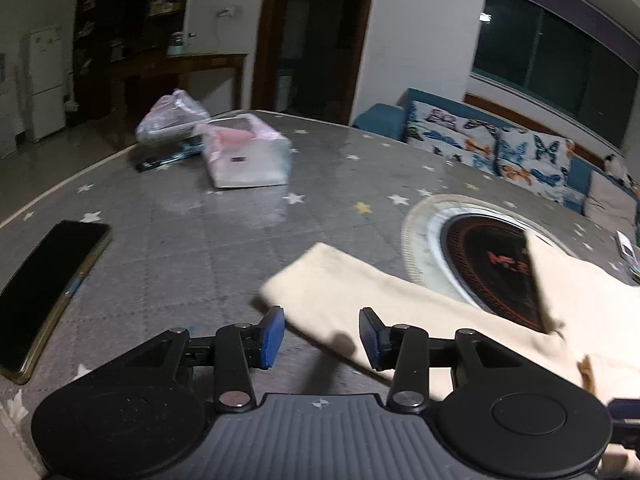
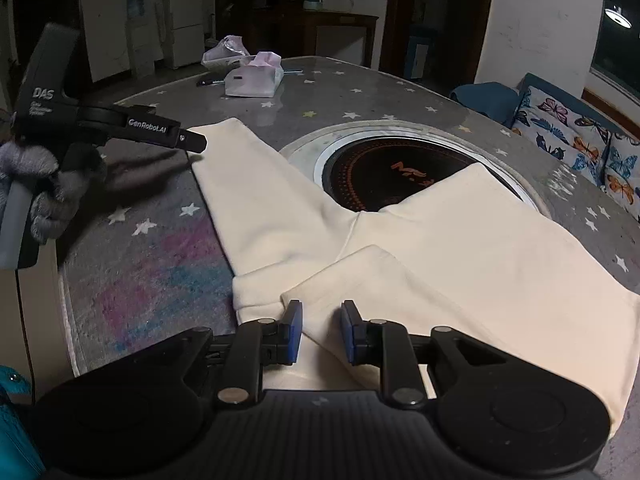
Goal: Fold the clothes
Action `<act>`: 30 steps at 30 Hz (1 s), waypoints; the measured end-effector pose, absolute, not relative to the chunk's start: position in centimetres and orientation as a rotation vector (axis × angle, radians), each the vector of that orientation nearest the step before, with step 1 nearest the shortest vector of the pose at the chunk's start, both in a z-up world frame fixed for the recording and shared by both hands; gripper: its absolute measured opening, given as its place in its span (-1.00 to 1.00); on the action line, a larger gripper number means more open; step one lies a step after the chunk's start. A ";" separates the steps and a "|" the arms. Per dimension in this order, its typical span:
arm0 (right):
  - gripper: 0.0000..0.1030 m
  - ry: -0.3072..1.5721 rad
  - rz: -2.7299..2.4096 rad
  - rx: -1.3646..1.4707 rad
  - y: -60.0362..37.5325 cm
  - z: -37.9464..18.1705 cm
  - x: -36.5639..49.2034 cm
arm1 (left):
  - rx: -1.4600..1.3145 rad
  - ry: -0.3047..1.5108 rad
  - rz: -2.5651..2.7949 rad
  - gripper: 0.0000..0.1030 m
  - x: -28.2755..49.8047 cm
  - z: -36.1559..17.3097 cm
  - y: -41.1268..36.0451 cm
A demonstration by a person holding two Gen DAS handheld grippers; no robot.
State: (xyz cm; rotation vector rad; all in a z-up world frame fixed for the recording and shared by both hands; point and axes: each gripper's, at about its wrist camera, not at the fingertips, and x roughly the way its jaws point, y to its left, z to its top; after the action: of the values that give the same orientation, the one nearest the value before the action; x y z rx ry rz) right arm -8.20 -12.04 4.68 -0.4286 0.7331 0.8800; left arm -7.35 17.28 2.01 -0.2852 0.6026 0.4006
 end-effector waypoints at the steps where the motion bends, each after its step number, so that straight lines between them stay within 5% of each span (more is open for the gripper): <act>1: -0.60 0.732 0.879 -0.423 -12.1 4.9 -8.2 | -0.294 0.603 0.413 -0.13 -7.3 1.9 17.6; 9: -0.60 0.708 0.861 -0.383 -13.3 6.6 -8.1 | -0.345 0.600 0.452 -0.20 -6.3 1.3 18.9; 15: -0.60 0.686 0.822 -0.345 -15.0 7.8 -8.1 | -0.404 0.580 0.457 -0.82 -5.9 1.6 19.5; 30: -0.60 0.646 0.595 -0.162 -24.5 9.0 -7.7 | -0.356 0.370 -0.078 -0.88 -4.9 12.0 6.1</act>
State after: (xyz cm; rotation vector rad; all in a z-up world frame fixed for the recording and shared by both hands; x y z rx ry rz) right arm -7.68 -24.47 8.99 -0.1615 0.6459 0.5953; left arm -4.91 6.10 12.01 -0.3557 0.3696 -0.0780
